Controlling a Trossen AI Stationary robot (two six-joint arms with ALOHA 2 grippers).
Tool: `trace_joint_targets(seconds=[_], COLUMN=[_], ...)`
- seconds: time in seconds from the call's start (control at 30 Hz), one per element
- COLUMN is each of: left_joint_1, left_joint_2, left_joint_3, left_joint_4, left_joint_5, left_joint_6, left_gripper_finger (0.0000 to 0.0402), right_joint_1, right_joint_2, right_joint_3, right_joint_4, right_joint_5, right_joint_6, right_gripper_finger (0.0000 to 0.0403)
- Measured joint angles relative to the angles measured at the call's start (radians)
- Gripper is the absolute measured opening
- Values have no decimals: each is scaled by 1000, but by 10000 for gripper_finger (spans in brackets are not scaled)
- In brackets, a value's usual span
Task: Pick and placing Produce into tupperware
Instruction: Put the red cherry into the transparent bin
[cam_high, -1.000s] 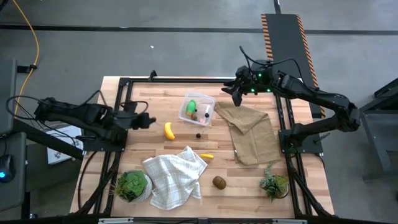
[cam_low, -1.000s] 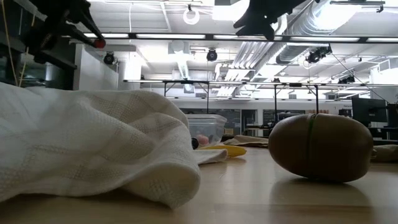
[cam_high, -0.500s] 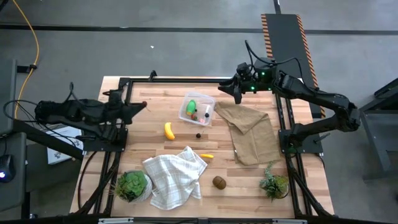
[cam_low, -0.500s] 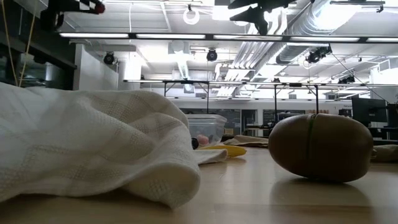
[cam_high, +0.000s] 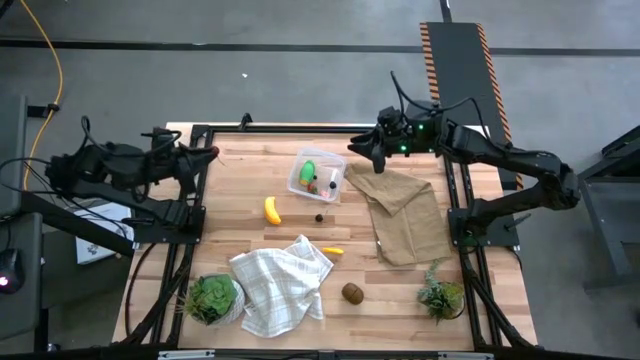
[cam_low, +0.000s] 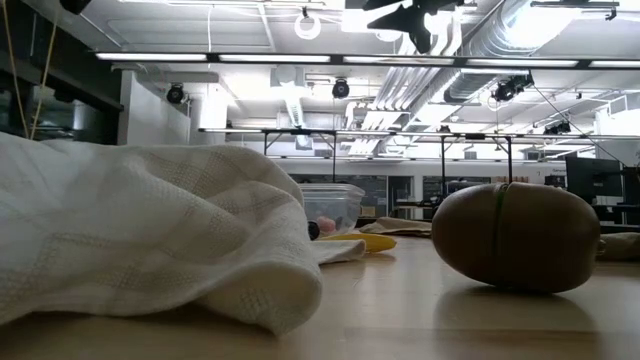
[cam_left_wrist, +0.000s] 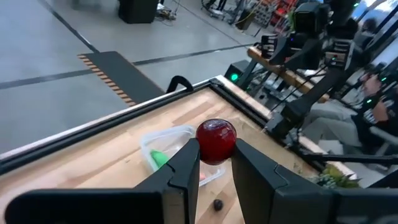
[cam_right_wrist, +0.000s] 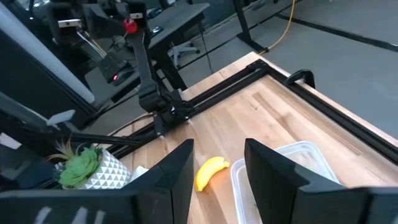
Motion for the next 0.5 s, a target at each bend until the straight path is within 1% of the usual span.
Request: trace_joint_targets(seconds=[0.3,0.5], left_joint_1=[0,0], left_joint_2=[70,125], left_joint_3=[70,77], left_joint_4=[-14,50], left_joint_5=[-11,1], left_joint_6=[70,103], left_gripper_finger=[76,76], right_joint_1=[31,31], right_joint_2=[0,0], right_joint_3=[0,0], right_joint_4=[0,-1], right_joint_5=[29,31], right_joint_6=[10,-3], right_gripper_finger=[133,133])
